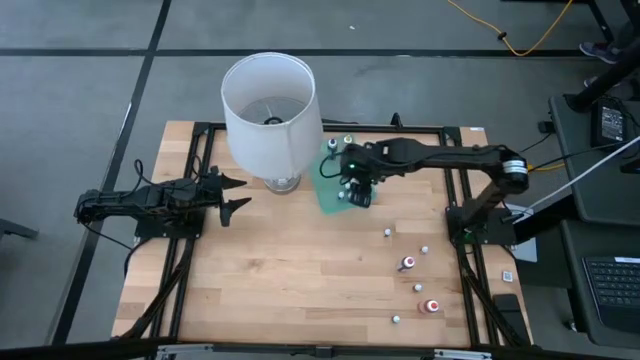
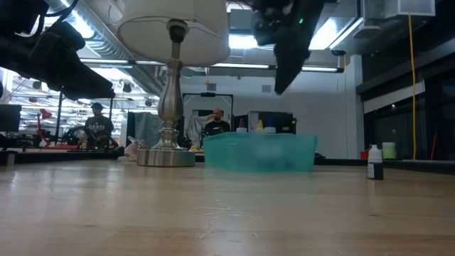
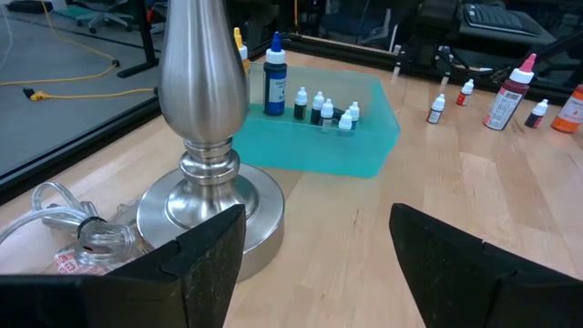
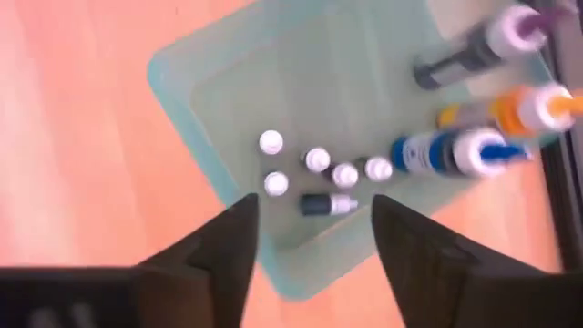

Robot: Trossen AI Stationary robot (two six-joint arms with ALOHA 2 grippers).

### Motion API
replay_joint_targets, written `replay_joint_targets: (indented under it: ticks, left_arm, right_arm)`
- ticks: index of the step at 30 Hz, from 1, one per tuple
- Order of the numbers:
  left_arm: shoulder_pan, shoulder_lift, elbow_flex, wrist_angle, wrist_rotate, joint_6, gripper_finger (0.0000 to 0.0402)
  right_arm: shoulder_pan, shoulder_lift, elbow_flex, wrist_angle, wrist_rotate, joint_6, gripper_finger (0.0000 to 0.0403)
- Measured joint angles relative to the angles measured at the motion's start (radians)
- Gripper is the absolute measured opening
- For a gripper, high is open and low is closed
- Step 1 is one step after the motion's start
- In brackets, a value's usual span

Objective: Pick & Place food coloring
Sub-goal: Put the top small red food coloring bottle into the green bin

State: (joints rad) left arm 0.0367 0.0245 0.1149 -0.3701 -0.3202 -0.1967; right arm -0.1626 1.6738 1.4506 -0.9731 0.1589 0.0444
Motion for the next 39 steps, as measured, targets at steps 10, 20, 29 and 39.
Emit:
replay_joint_targets:
  ticks: [10, 20, 29, 39]
  left_arm:
    - [0.0, 0.0, 0.0, 0.0, 0.0, 0.0, 0.0265]
    - [0.0, 0.0, 0.0, 0.0, 0.0, 0.0, 0.0265]
    - [0.0, 0.0, 0.0, 0.0, 0.0, 0.0, 0.0267]
    - [0.0, 0.0, 0.0, 0.0, 0.0, 0.0, 0.0267]
  right_arm:
    - [0.117, -0.071, -0.01, -0.274, 0.051, 0.633, 0.0305]
    - [0.283, -0.084, -0.191, -0.21, 0.037, 0.854, 0.0293]
    - [0.383, -0.133, -0.437, -0.007, -0.048, 1.005, 0.0292]
    - [0.389, -0.133, -0.594, 0.246, -0.047, 1.01, 0.0292]
